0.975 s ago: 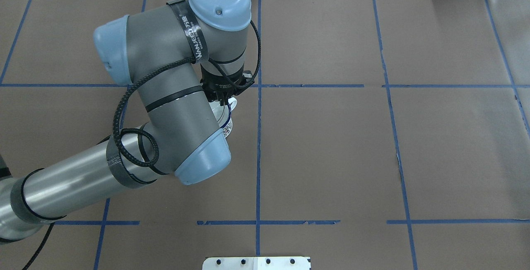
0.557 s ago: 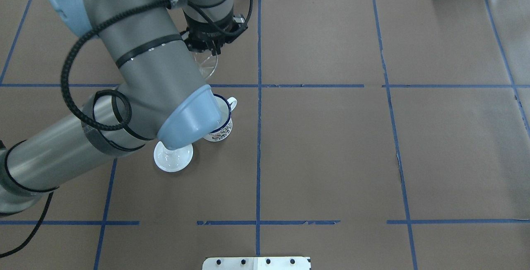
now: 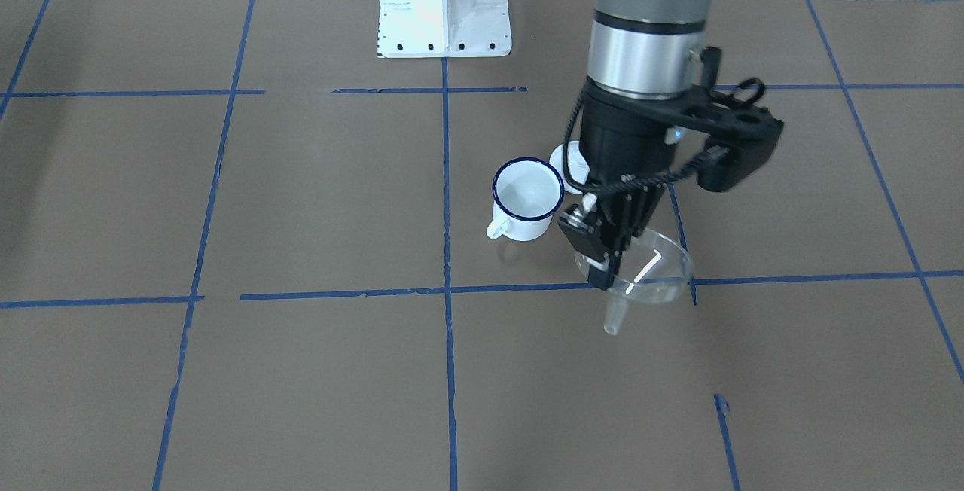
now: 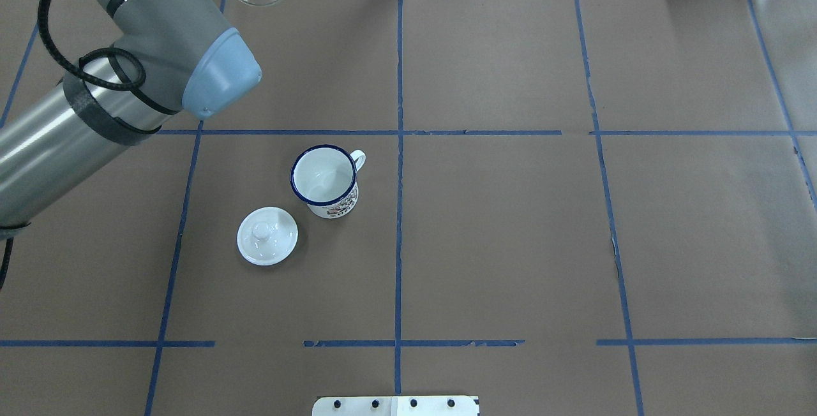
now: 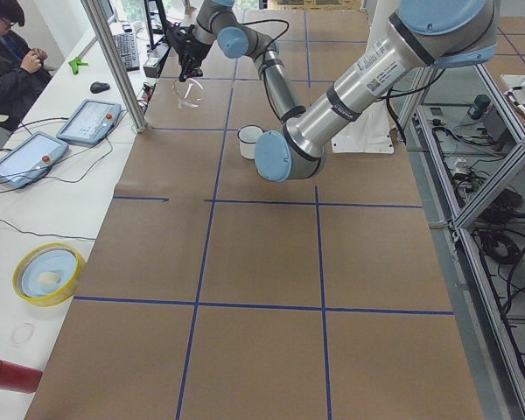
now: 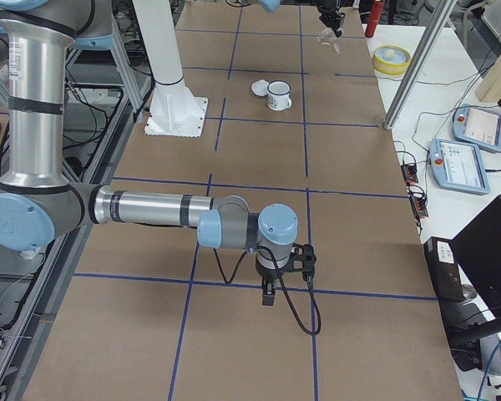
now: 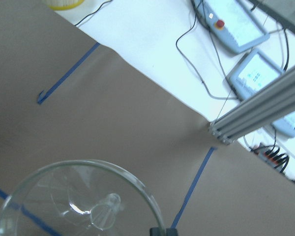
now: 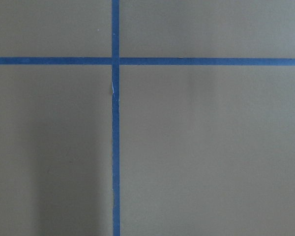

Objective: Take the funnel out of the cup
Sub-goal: 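Carry the funnel with the left gripper farther from the robot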

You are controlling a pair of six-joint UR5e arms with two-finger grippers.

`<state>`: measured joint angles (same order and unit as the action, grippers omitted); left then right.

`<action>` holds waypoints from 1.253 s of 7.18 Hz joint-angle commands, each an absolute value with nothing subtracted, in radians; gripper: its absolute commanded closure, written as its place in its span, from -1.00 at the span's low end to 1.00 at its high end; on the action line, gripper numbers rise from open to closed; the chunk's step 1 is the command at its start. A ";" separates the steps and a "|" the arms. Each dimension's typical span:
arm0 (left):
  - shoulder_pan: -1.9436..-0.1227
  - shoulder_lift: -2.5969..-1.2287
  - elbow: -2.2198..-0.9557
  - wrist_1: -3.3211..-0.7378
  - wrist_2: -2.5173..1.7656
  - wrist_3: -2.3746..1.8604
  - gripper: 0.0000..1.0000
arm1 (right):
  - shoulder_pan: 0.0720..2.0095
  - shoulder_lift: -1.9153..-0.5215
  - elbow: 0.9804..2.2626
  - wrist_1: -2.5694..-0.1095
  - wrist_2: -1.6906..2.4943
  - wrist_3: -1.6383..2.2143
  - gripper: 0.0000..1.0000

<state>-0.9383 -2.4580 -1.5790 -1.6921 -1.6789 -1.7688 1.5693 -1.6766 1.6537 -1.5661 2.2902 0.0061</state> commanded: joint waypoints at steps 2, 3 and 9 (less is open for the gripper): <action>-0.963 -2.392 -1.225 -2.202 -1.505 -2.017 1.00 | 1.569 -1.677 1.654 -1.566 2.290 0.006 -1.00; -0.928 -2.354 -1.177 -2.271 -1.503 -2.040 1.00 | 1.569 -1.677 1.654 -1.566 2.290 0.006 -1.00; -0.789 -2.326 -1.026 -2.494 -1.310 -2.172 1.00 | 1.569 -1.677 1.654 -1.566 2.290 0.006 -1.00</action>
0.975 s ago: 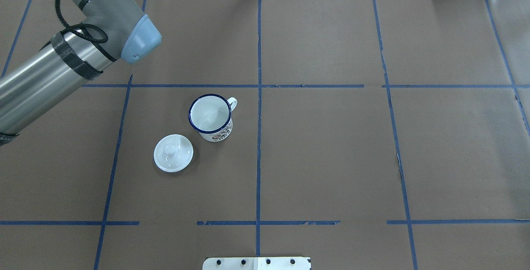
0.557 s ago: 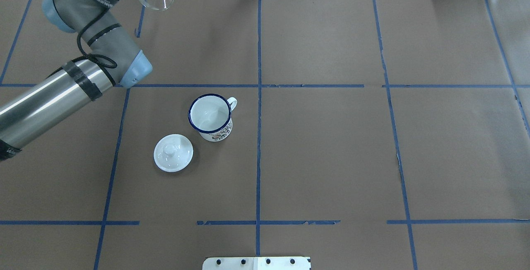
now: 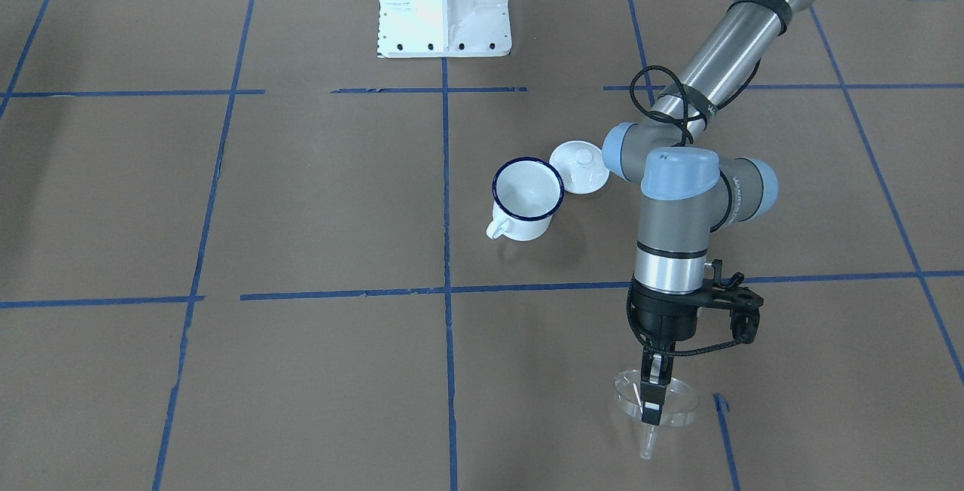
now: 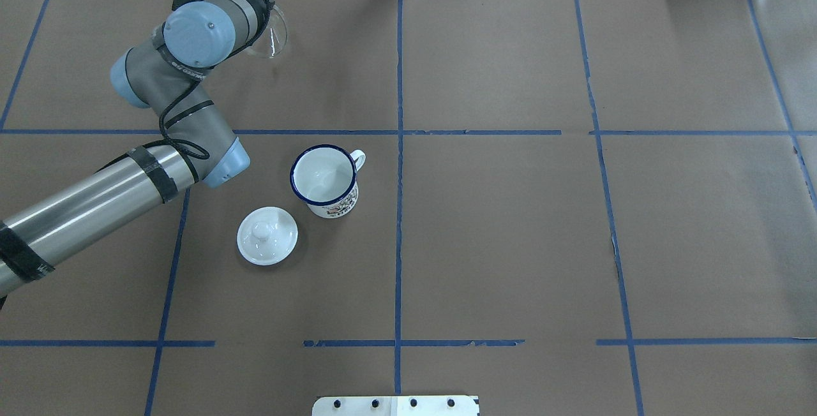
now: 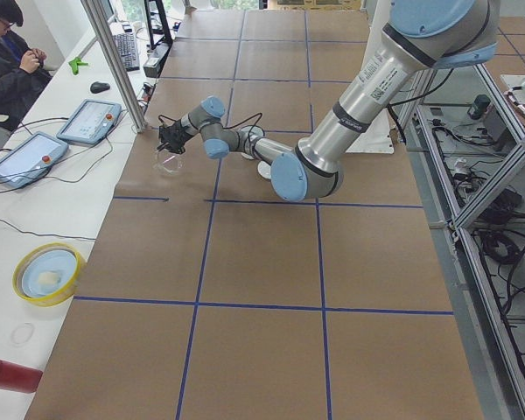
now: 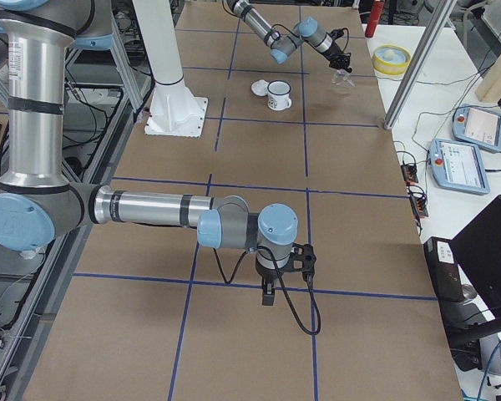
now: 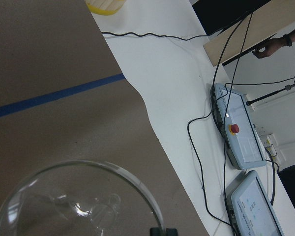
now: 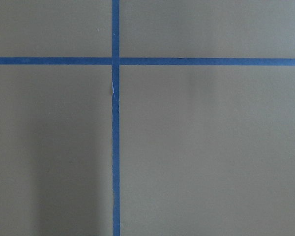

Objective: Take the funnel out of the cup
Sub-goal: 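Carry the funnel with the left gripper farther from the robot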

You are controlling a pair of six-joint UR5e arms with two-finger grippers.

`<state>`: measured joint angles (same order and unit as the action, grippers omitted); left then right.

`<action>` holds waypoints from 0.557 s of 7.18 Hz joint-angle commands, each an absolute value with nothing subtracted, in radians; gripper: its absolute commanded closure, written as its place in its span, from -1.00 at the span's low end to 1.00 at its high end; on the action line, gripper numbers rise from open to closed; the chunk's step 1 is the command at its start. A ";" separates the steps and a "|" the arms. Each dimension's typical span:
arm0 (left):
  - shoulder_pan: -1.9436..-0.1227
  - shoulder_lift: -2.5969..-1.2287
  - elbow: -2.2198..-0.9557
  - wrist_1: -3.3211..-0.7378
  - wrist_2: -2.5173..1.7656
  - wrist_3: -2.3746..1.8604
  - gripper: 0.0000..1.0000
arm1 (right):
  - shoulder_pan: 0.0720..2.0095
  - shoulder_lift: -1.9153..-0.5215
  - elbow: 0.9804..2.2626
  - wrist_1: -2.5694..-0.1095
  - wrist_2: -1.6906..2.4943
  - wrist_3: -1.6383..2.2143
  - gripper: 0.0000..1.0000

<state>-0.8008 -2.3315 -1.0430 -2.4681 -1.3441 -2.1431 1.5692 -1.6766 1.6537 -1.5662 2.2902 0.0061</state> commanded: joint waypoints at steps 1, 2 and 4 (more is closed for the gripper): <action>-0.787 -2.326 -1.026 -2.500 -1.309 -2.172 1.00 | 1.569 -1.677 1.654 -1.566 2.290 0.006 -1.00; -0.785 -2.316 -1.026 -2.506 -1.308 -2.172 0.82 | 1.569 -1.677 1.654 -1.566 2.290 0.006 -1.00; -0.784 -2.315 -1.031 -2.505 -1.310 -2.145 -0.81 | 1.569 -1.677 1.654 -1.566 2.290 0.006 -1.00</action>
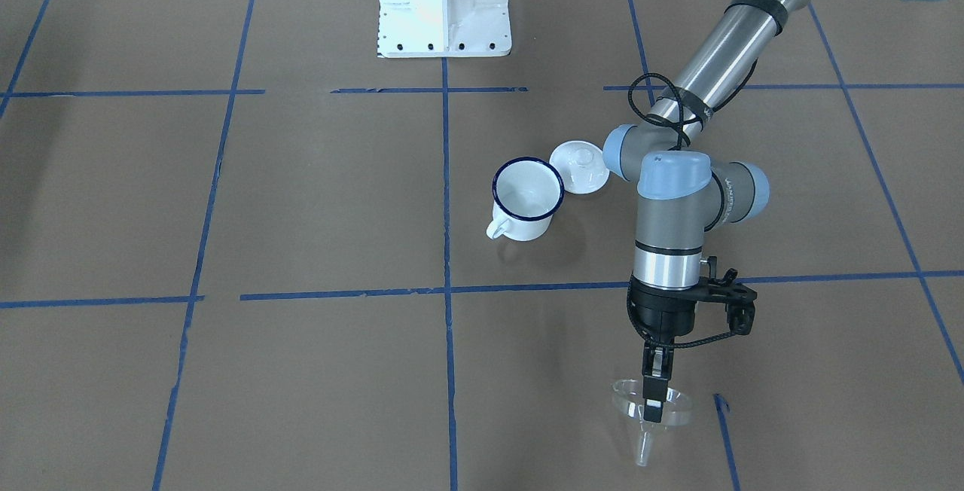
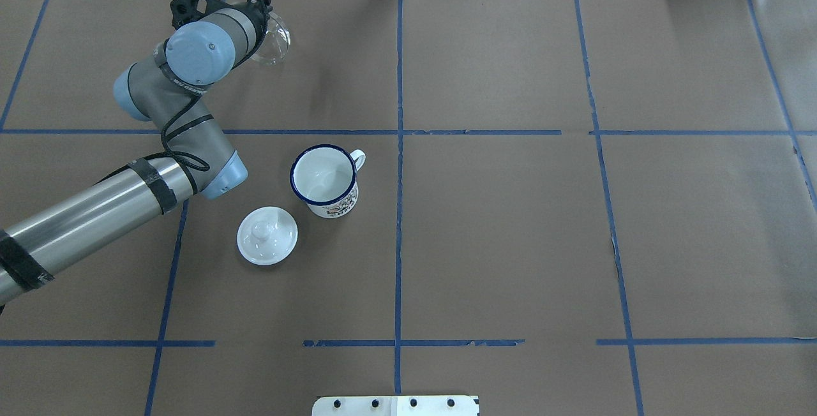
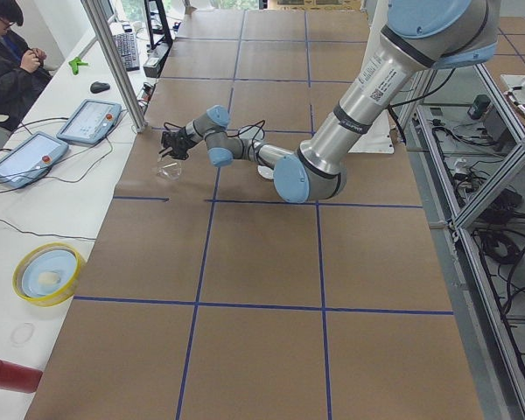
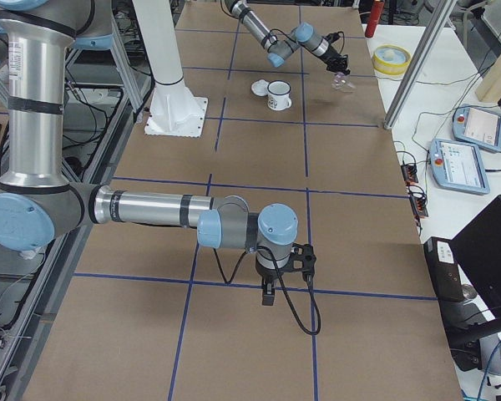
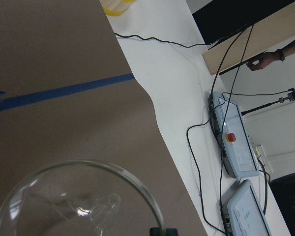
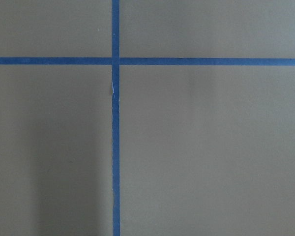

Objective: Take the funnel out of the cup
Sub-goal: 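Carry the funnel with the left gripper farther from the robot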

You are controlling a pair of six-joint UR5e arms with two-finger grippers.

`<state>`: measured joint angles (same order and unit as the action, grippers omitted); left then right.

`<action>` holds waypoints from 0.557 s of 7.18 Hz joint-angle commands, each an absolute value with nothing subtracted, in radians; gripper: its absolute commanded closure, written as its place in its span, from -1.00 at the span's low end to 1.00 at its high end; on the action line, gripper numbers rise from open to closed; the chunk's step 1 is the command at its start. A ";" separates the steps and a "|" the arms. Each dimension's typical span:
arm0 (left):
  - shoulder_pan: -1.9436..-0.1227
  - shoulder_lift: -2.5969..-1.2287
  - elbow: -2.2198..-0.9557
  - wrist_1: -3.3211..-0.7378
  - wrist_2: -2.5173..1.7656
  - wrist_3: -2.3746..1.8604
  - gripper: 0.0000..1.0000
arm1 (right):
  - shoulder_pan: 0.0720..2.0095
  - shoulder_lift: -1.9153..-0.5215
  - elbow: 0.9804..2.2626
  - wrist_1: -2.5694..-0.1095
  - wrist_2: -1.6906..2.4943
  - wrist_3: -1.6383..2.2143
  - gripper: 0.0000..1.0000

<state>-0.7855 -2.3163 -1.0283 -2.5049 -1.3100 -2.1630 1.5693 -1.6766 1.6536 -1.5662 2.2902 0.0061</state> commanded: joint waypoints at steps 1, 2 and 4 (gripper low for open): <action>-0.787 -2.313 -1.052 -2.505 -1.316 -2.084 -1.00 | 1.569 -1.677 1.654 -1.566 2.290 0.006 -1.00; -0.811 -2.310 -1.137 -2.499 -1.365 -1.946 -1.00 | 1.569 -1.677 1.654 -1.566 2.290 0.006 -1.00; -0.880 -2.194 -1.468 -2.226 -1.684 -1.744 -1.00 | 1.569 -1.677 1.654 -1.566 2.290 0.006 -1.00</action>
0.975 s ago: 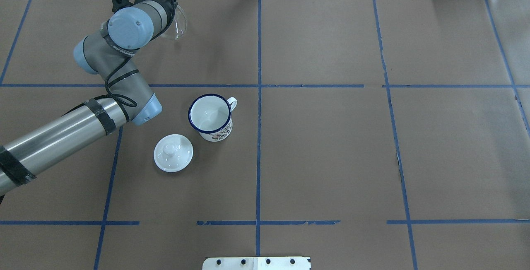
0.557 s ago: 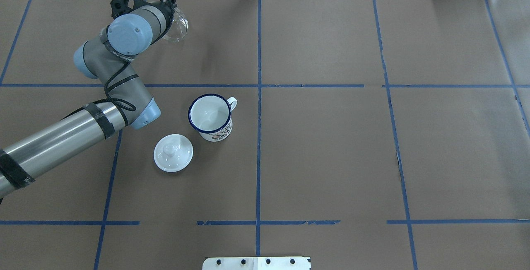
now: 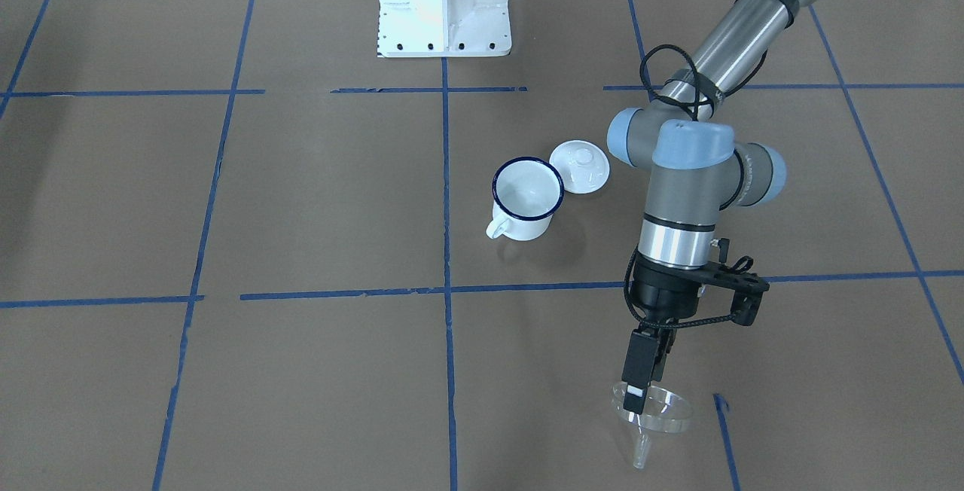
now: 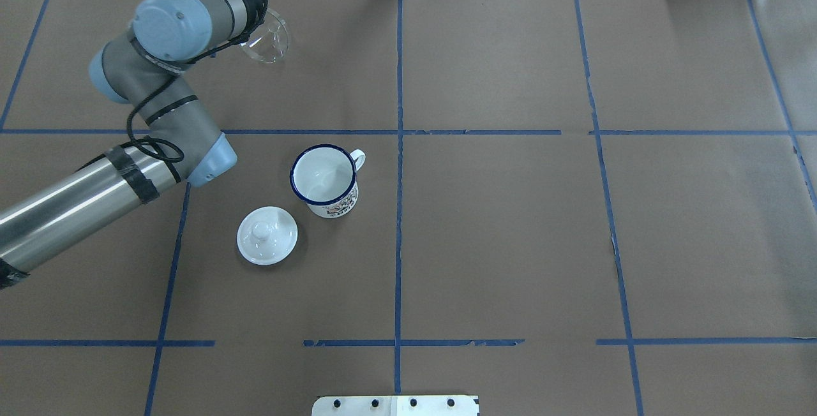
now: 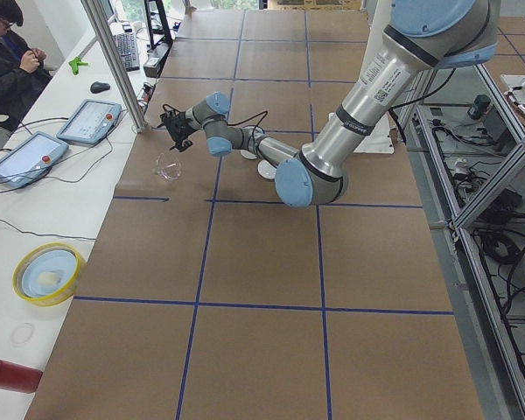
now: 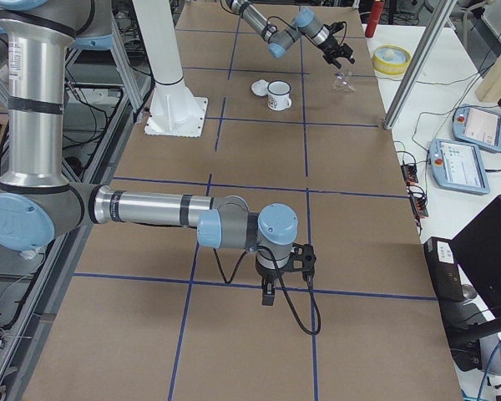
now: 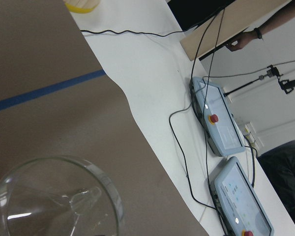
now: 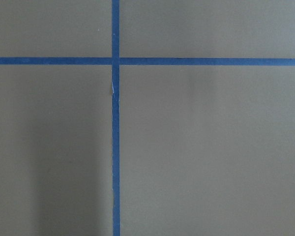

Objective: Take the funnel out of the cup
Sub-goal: 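Lower the funnel onto the table and open the left gripper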

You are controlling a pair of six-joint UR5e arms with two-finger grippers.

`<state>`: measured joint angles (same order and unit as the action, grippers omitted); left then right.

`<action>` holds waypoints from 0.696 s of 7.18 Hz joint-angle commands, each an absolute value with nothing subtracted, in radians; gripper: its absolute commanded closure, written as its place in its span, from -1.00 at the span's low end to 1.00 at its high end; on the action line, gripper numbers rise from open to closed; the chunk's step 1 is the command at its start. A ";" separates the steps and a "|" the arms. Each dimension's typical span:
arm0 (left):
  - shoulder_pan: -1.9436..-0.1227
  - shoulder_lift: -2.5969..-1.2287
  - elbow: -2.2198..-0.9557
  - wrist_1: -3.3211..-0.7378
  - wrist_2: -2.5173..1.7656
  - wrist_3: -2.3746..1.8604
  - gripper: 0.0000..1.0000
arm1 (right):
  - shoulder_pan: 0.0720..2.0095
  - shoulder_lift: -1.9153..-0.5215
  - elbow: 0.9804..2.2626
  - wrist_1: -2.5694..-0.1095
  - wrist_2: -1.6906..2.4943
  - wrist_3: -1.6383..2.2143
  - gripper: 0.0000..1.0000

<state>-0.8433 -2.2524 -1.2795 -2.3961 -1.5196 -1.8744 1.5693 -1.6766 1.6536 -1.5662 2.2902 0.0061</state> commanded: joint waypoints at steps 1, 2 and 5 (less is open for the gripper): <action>-0.885 -2.148 -1.658 -2.015 -1.744 -1.576 -1.00 | 1.569 -1.677 1.654 -1.566 2.290 0.006 -1.00; -0.885 -2.111 -1.819 -1.791 -1.799 -1.431 -1.00 | 1.569 -1.677 1.654 -1.566 2.290 0.006 -1.00; -0.797 -2.045 -2.023 -1.525 -1.870 -1.201 -1.00 | 1.569 -1.677 1.654 -1.566 2.290 0.006 -1.00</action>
